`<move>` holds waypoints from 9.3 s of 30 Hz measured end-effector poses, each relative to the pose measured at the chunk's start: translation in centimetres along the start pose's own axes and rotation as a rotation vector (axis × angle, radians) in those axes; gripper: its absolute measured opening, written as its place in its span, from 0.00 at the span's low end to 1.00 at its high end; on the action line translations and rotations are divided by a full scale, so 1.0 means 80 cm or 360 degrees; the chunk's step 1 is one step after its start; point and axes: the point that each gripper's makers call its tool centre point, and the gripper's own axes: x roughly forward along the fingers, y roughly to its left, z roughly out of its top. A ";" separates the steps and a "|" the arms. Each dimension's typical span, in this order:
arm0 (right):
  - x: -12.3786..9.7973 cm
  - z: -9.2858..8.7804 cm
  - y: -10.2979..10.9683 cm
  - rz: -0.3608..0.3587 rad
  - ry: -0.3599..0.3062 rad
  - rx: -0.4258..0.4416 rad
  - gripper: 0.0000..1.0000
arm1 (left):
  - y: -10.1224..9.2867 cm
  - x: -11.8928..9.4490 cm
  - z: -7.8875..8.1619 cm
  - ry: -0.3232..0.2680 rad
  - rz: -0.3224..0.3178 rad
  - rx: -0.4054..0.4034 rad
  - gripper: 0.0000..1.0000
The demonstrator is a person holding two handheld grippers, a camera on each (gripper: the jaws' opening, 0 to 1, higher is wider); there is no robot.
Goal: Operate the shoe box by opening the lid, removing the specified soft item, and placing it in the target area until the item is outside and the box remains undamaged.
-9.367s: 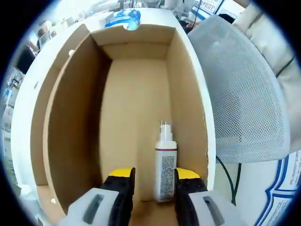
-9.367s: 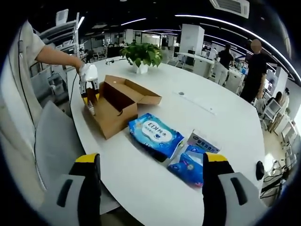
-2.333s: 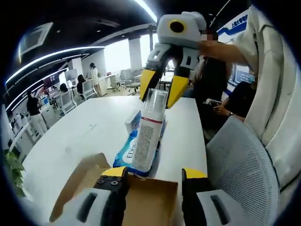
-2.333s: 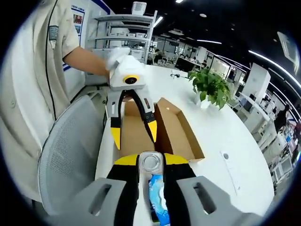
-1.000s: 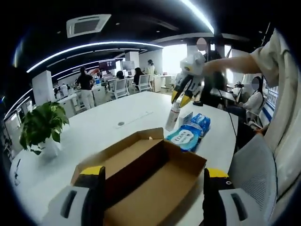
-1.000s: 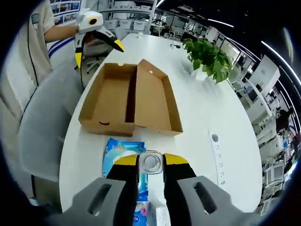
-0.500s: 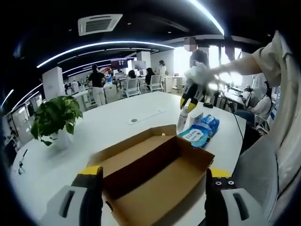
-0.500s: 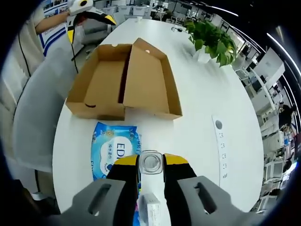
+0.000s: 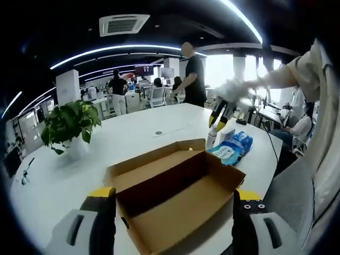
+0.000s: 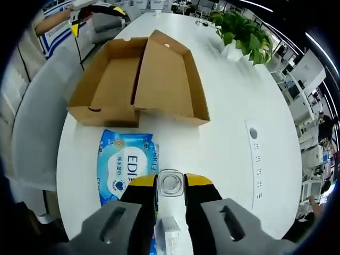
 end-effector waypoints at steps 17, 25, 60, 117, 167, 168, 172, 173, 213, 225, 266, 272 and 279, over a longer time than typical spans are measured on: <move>0.002 -0.006 -0.003 0.0013 0.0034 -0.0041 0.17 | 0.002 0.006 -0.008 0.0027 0.0000 -0.0016 0.92; 0.004 -0.004 -0.004 0.0007 0.0031 -0.0056 0.17 | 0.002 0.006 -0.013 0.0040 0.0004 -0.0021 0.92; -0.004 0.050 -0.028 -0.0140 -0.0173 0.0203 0.30 | 0.052 -0.019 -0.067 0.0183 0.0278 -0.0158 0.53; 0.113 0.089 -0.063 -0.0215 -0.0288 0.1539 0.19 | 0.078 -0.015 -0.156 0.0371 0.0465 -0.0814 0.05; 0.048 0.111 -0.064 -0.0357 -0.0506 0.1723 0.00 | 0.075 -0.015 -0.156 0.0378 0.0482 -0.0819 0.04; 0.046 0.112 -0.064 -0.0359 -0.0516 0.1725 0.00 | 0.075 -0.015 -0.156 0.0377 0.0481 -0.0822 0.04; 0.035 0.117 -0.062 -0.0370 -0.0554 0.1717 0.00 | 0.074 -0.016 -0.156 0.0372 0.0477 -0.0831 0.04; 0.032 0.118 -0.061 -0.0371 -0.0565 0.1714 0.00 | 0.074 -0.015 -0.156 0.0372 0.0476 -0.0832 0.04; -0.043 0.147 -0.019 -0.0475 -0.0876 0.1584 0.00 | 0.072 -0.016 -0.154 0.0345 0.0451 -0.0791 0.04; -0.053 0.151 -0.003 -0.0522 -0.0915 0.1535 0.00 | 0.071 -0.016 -0.153 0.0320 0.0444 -0.0792 0.04; -0.073 0.156 0.072 -0.0683 -0.1064 0.1388 0.02 | 0.079 -0.025 -0.150 0.0311 0.0461 -0.0716 0.13; -0.073 0.155 0.080 -0.0690 -0.1075 0.1405 0.02 | 0.084 -0.034 -0.140 0.0288 0.0487 -0.0688 0.15; -0.072 0.154 0.088 -0.0704 -0.1090 0.1411 0.02 | 0.095 -0.048 -0.102 0.0204 0.0506 -0.0627 0.17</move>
